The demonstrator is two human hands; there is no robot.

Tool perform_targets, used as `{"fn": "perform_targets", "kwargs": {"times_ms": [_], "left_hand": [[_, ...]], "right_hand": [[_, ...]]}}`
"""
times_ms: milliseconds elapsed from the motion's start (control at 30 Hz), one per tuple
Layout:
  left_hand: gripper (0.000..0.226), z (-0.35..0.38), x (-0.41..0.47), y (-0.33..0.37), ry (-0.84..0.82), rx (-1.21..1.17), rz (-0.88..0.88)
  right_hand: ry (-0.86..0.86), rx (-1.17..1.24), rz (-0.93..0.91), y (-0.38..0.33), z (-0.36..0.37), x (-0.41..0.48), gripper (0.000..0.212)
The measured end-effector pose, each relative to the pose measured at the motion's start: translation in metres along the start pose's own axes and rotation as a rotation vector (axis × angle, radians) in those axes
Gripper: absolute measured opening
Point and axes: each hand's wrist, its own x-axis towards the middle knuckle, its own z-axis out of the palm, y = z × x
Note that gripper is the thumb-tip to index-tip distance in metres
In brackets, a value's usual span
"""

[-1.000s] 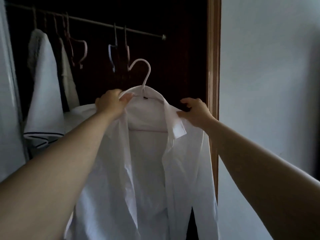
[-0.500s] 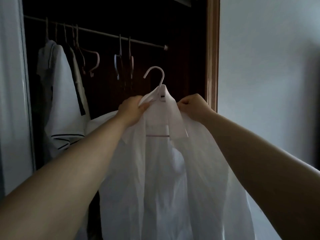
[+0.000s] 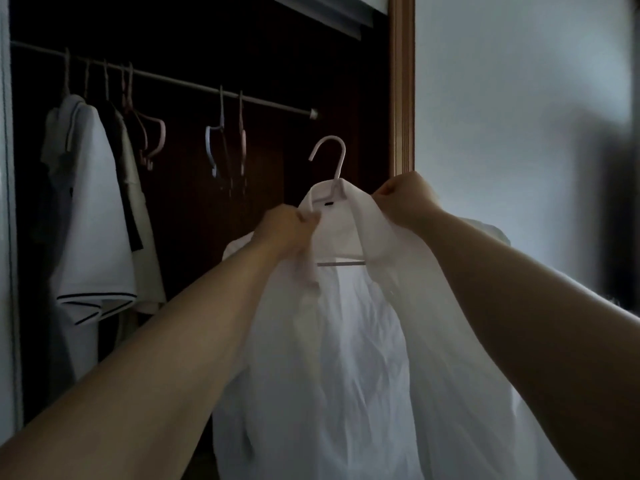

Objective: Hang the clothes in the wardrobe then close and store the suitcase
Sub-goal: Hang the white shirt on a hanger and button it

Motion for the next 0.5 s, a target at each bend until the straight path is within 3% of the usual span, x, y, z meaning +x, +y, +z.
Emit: {"fn": "perform_targets", "kwargs": {"times_ms": [100, 233, 333, 467, 500], "left_hand": [[0.049, -0.012, 0.021, -0.014, 0.126, 0.126, 0.001], [0.048, -0.007, 0.046, -0.035, -0.052, 0.262, 0.111], [0.045, 0.005, 0.056, -0.036, -0.02, 0.149, 0.131], [0.084, 0.021, 0.077, -0.04, 0.014, -0.013, 0.092], [0.085, 0.026, 0.086, -0.045, 0.04, -0.03, 0.093]], "right_hand": [[0.023, 0.005, 0.017, 0.003, -0.003, 0.009, 0.021], [0.063, -0.009, 0.008, -0.003, -0.002, 0.024, 0.02], [0.102, -0.065, -0.002, -0.014, 0.004, 0.038, 0.017], [0.171, -0.116, 0.005, -0.025, 0.02, 0.067, 0.017], [0.181, -0.124, 0.007, -0.026, 0.025, 0.075, 0.016]]}}
